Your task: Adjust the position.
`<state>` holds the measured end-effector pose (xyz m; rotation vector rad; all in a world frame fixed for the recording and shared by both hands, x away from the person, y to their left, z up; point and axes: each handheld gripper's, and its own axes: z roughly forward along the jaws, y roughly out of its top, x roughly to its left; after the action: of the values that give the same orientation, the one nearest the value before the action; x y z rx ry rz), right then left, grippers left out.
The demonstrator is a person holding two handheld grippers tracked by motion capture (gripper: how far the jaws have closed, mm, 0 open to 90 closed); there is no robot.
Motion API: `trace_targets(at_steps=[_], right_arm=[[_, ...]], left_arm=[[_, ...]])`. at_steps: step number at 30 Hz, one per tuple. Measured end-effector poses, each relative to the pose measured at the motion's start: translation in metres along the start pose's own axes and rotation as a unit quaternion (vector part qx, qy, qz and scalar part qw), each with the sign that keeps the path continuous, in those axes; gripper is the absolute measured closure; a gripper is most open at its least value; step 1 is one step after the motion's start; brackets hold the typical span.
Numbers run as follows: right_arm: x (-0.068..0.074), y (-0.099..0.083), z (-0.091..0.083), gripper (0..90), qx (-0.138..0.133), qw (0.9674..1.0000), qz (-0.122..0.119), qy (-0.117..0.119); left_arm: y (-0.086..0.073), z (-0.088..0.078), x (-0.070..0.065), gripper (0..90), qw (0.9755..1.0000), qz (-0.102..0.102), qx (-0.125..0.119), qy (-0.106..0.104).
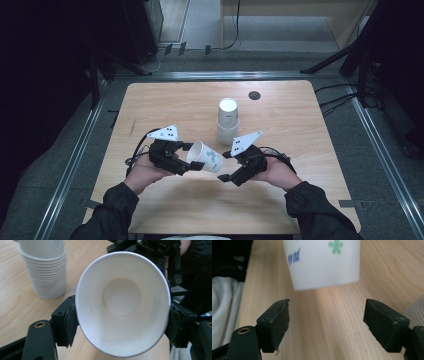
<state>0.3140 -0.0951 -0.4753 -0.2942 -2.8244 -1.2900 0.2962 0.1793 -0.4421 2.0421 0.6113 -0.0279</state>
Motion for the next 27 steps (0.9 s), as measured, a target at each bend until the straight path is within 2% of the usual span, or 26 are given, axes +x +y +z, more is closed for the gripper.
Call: trace_targets(at_steps=[2,3,6,7,8,10,16,17,19,21,24,25,27], right_arm=[[-0.002,-0.003,0.0,21.3,0.009,0.9998,0.005,-0.014],[-0.002,-0.003,0.0,21.3,0.009,0.9998,0.005,-0.014],[-0.007,-0.006,-0.001,21.6,0.021,0.999,0.023,-0.033],[-0.007,-0.006,-0.001,21.6,0.021,0.999,0.023,-0.033],[-0.011,-0.009,-0.003,22.2,0.025,0.998,0.033,-0.047],[-0.013,-0.01,-0.004,22.2,0.028,0.9972,0.042,-0.056],[-0.02,-0.014,-0.008,23.0,0.02,0.9945,0.065,-0.079],[-0.022,-0.016,-0.009,23.0,0.023,0.9938,0.069,-0.085],[-0.023,-0.017,-0.009,23.0,0.023,0.9934,0.071,-0.087],[-0.025,-0.02,-0.011,23.1,0.023,0.9924,0.077,-0.093],[-0.029,-0.021,-0.014,23.2,0.008,0.9925,0.088,-0.084],[-0.03,-0.021,-0.015,23.2,0.004,0.9921,0.091,-0.086],[-0.031,-0.022,-0.016,23.2,0.003,0.9916,0.094,-0.089]], left_arm=[[-0.001,-0.001,0.005,24.5,0.9997,-0.01,0.01,0.02],[-0.001,-0.001,0.005,24.5,0.9997,-0.01,0.01,0.02],[-0.003,0.0,0.011,24.4,0.9985,-0.012,0.027,0.046],[-0.003,0.0,0.011,24.4,0.9985,-0.012,0.027,0.046],[-0.005,0.001,0.014,24.4,0.9979,-0.014,0.033,0.054],[-0.005,0.001,0.015,24.4,0.9975,-0.014,0.036,0.059],[-0.009,0.001,0.024,24.3,0.9955,-0.017,0.05,0.078],[-0.01,0.002,0.028,24.3,0.9944,-0.02,0.058,0.086],[-0.011,0.002,0.029,24.3,0.994,-0.022,0.06,0.089],[-0.012,0.002,0.031,24.2,0.9921,-0.021,0.07,0.102],[-0.013,0.001,0.033,24.0,0.9909,-0.02,0.074,0.11],[-0.013,0.001,0.034,24.0,0.9901,-0.02,0.077,0.116],[-0.016,0.001,0.035,23.9,0.9868,-0.013,0.089,0.135]])
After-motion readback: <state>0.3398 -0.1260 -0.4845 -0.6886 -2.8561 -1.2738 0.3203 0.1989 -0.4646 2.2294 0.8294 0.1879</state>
